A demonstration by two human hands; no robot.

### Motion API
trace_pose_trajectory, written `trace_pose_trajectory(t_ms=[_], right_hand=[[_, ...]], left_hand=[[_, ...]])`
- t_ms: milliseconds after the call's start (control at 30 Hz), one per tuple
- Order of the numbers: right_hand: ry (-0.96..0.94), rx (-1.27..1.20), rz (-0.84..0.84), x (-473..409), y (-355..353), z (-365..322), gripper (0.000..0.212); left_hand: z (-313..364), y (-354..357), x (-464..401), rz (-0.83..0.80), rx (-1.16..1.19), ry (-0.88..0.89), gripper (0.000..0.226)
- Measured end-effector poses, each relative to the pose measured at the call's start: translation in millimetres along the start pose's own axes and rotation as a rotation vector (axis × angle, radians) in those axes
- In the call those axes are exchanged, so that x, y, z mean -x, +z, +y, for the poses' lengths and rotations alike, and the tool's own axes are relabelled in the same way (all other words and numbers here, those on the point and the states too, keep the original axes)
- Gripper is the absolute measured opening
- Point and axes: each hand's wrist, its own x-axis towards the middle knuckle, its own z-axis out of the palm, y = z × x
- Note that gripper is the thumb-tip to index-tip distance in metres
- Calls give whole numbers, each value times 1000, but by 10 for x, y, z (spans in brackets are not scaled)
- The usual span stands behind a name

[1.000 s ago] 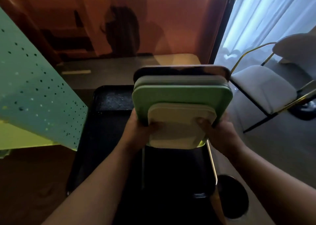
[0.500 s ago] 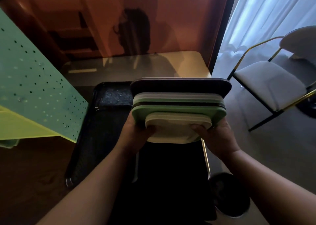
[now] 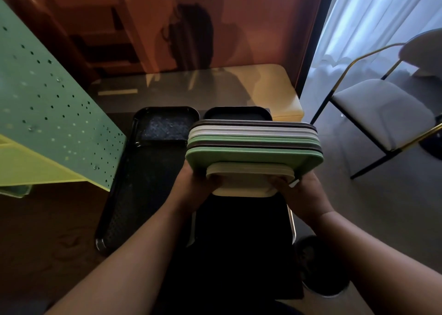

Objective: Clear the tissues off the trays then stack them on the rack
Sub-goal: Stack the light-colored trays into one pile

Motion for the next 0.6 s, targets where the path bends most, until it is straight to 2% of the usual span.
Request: trace_pose_trajectory(t_ms=[200, 300, 367, 467, 533, 600], right_hand=[[29, 18, -36, -7, 35, 101, 58], [34, 29, 6, -71, 53, 17, 44], [38, 25, 3, -162, 51, -92, 44], [85, -57, -39, -293, -16, -381, 62], [131, -164, -42, -375, -74, -629, 67], [192, -262, -27, -501, -141, -963, 63]], left_hand=[[-84, 22, -37, -57, -20, -33, 86], [-54, 75, -105, 20, 34, -41, 77], [19, 33, -209, 19, 49, -35, 68], [250, -101, -299, -57, 79, -31, 45], [486, -197, -363, -20, 99, -124, 55], [796, -316, -453, 47, 114, -208, 56]])
